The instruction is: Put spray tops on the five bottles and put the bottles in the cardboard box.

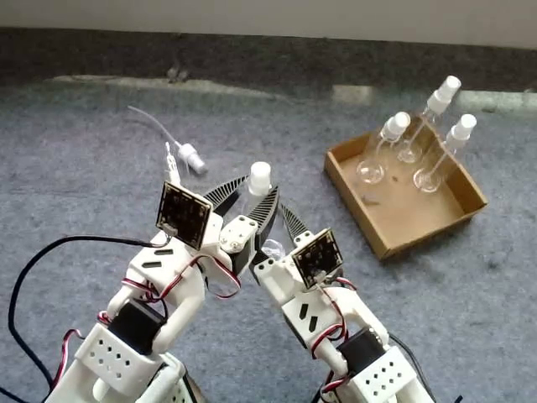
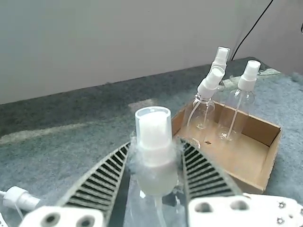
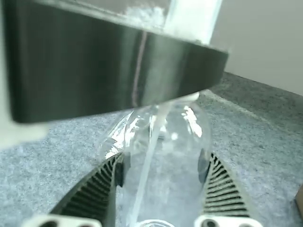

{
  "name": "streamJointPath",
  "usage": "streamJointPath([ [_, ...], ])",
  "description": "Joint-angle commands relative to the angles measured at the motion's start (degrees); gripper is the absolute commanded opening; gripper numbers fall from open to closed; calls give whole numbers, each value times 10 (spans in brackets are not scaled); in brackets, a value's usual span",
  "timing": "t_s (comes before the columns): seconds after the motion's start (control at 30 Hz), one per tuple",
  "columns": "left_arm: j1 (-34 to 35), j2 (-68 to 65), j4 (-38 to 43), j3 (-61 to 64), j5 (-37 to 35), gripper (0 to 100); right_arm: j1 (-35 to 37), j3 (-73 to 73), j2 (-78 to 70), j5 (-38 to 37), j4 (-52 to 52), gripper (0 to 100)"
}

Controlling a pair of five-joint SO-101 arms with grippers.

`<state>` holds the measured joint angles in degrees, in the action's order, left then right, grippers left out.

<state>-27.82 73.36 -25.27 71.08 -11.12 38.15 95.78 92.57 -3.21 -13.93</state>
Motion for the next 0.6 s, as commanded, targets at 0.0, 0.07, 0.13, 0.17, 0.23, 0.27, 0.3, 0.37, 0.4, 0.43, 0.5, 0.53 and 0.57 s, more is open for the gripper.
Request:
streamJointPath([
  [0.0, -6, -2, -5, 1, 9, 5, -12, 93, 13, 23, 4, 124],
  [0.07, -4, -2, -4, 1, 6, 5, -13, 92, 13, 38, 3, 124],
  [0.13, -4, -2, -4, 1, 6, 5, -13, 83, 13, 37, -2, 124],
  [0.17, -4, -2, -4, 1, 6, 5, -13, 80, 13, 37, -2, 124],
  [0.23, -4, -2, -4, 1, 6, 5, -13, 73, 13, 37, -2, 124],
  [0.27, -3, -2, -5, 1, 7, 5, -13, 73, 13, 37, -2, 124],
  [0.3, -3, -2, -6, 1, 8, 9, -13, 73, 13, 37, -2, 124],
  [0.37, -3, -2, -7, 1, 8, 49, -13, 73, 13, 37, -2, 124],
  [0.4, -3, -2, -7, 1, 7, 82, -13, 73, 13, 37, -2, 124],
  [0.43, -3, -2, -8, 1, 6, 116, -13, 73, 13, 37, -2, 124],
  [0.5, -3, -2, -8, 1, 6, 168, -14, 73, 13, 37, -2, 124],
  [0.53, -3, -2, -8, 0, 6, 188, -18, 73, 13, 37, -2, 124],
  [0.57, -3, -2, -8, -1, 6, 197, -24, 73, 13, 37, -2, 124],
])
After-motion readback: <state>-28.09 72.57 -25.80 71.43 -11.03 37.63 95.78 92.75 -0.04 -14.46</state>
